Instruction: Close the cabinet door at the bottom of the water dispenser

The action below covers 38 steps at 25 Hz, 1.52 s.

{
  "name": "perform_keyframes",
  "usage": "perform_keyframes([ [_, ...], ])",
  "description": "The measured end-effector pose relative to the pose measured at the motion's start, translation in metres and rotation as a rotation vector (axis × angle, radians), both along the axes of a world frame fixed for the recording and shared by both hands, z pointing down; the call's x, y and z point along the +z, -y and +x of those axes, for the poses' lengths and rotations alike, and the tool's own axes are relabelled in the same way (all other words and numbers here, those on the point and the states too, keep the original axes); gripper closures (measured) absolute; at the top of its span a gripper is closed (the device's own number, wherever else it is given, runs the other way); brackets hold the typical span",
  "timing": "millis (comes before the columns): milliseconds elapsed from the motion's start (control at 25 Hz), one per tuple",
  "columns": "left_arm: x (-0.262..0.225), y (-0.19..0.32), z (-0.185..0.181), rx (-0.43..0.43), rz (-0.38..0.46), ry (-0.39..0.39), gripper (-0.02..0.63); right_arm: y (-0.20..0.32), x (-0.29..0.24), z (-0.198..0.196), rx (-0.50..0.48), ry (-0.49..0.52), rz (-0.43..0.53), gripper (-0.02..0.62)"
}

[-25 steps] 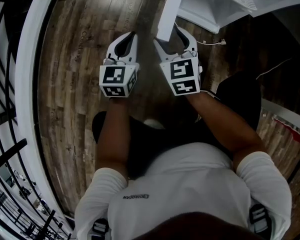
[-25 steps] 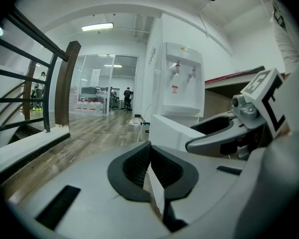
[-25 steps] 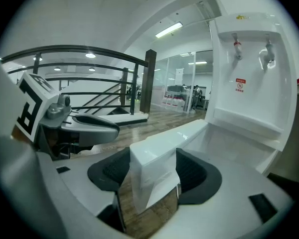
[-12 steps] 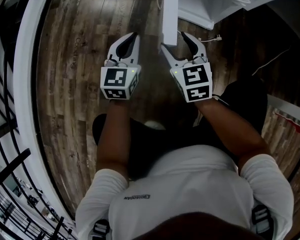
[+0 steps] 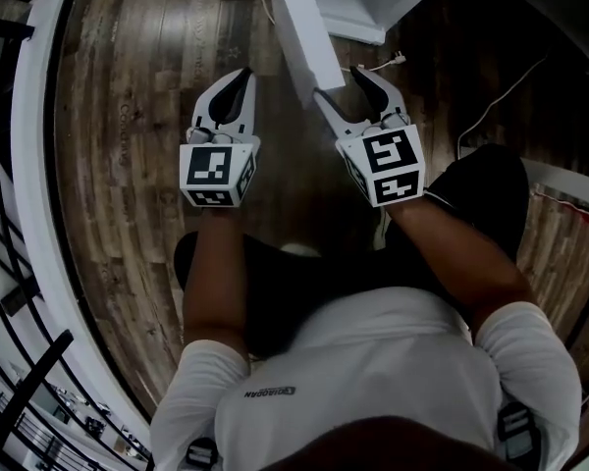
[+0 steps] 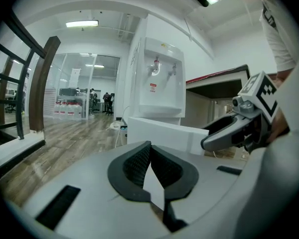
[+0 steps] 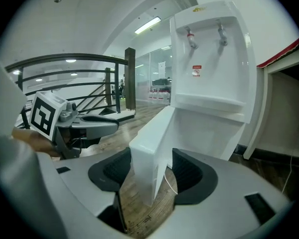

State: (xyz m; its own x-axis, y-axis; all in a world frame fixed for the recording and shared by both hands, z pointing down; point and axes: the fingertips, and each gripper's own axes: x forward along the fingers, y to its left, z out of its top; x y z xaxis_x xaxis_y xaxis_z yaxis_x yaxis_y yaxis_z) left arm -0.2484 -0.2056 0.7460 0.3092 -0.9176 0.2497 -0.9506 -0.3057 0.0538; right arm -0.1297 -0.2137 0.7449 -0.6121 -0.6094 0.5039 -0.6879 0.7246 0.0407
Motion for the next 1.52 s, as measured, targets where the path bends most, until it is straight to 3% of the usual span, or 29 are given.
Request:
perform_keyframes([
  [520,0.004,0.009,0.025,0.074,0.003,0.025,0.611,0.017,0.002,0.043,0.114,0.002,-0.02,0.347],
  [840,-0.006,0.009,0.03,0.083,0.028,0.028,0.611,0.028,0.005,0.057,0.174,-0.002,-0.03,0.354],
  [1000,-0.003,0.01,0.032,0.085,0.018,0.028,0.611,0.035,0.005,0.067,0.215,-0.013,-0.017,0.401],
  [1520,0.005,0.023,0.053,0.117,0.001,0.023,0.611,0.067,0.007,0.098,0.298,-0.019,-0.004,0.402],
])
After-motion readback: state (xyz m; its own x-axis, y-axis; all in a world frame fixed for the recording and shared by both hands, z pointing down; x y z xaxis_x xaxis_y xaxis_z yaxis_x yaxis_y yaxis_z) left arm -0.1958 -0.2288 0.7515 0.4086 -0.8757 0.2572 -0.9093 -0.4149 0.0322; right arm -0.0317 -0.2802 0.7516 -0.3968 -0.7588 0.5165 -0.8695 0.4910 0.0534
